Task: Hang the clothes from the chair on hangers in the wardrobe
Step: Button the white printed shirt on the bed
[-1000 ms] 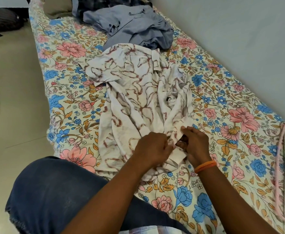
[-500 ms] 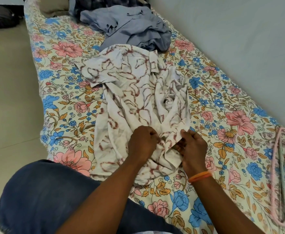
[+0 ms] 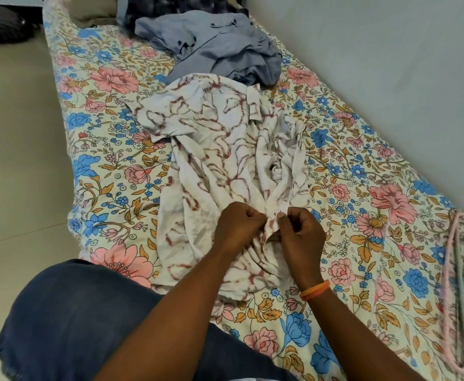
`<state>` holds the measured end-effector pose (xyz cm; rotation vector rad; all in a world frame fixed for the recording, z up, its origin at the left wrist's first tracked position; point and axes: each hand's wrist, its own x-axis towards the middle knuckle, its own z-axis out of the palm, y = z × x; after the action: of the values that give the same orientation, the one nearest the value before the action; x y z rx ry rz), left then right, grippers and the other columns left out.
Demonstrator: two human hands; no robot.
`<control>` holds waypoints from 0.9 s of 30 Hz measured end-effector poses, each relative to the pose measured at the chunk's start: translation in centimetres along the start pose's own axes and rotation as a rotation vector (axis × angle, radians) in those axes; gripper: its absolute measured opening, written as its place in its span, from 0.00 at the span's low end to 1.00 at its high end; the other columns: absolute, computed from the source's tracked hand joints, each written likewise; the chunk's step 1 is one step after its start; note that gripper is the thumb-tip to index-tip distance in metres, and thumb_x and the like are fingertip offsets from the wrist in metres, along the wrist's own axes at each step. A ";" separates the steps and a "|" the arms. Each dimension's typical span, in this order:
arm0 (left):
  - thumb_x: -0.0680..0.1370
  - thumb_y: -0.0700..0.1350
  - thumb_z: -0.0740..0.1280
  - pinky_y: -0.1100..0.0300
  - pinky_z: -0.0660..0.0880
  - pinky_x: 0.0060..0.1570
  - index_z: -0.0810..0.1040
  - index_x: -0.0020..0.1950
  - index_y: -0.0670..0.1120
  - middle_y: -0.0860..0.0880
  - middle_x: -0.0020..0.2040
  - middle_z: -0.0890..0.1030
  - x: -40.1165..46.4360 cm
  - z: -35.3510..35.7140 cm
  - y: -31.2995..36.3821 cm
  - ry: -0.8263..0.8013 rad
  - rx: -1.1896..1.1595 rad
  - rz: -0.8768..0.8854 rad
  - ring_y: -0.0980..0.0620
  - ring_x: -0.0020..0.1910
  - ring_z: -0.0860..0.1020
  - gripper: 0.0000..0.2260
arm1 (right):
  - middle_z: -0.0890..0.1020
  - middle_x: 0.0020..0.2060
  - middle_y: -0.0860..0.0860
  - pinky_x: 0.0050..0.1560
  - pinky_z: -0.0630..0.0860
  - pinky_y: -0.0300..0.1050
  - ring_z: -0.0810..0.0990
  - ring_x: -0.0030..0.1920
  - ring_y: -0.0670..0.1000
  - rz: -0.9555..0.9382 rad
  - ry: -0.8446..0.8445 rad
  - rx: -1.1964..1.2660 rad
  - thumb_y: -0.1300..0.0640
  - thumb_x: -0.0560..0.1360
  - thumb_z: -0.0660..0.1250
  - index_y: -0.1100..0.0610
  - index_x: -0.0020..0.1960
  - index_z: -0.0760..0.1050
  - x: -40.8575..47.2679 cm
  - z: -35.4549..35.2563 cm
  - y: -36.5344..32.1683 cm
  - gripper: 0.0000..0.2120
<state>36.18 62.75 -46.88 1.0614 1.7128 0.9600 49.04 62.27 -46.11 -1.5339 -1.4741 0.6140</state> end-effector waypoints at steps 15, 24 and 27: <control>0.76 0.42 0.67 0.54 0.78 0.41 0.80 0.38 0.46 0.52 0.35 0.81 -2.8 -1.0 1.8 0.184 -0.044 0.236 0.57 0.36 0.79 0.06 | 0.80 0.37 0.49 0.39 0.71 0.40 0.77 0.36 0.48 -0.298 0.018 -0.169 0.62 0.74 0.71 0.58 0.43 0.78 0.4 -0.4 -1.7 0.02; 0.78 0.41 0.66 0.52 0.75 0.34 0.79 0.39 0.41 0.47 0.33 0.80 -2.7 -1.1 1.2 0.092 -0.077 0.278 0.57 0.26 0.74 0.09 | 0.80 0.38 0.47 0.41 0.67 0.25 0.75 0.38 0.39 -0.281 -0.003 -0.122 0.65 0.75 0.72 0.59 0.45 0.80 -0.6 0.6 -1.5 0.02; 0.78 0.41 0.66 0.57 0.74 0.32 0.79 0.39 0.43 0.49 0.33 0.81 -2.6 -1.0 1.2 0.071 -0.081 0.267 0.59 0.26 0.74 0.08 | 0.80 0.37 0.46 0.40 0.73 0.35 0.78 0.38 0.41 -0.210 0.001 -0.076 0.65 0.75 0.71 0.57 0.44 0.79 -0.5 0.6 -1.1 0.04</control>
<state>36.16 60.57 -44.73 1.2356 1.6004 1.2376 47.84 61.81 -45.61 -1.4123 -1.6479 0.4378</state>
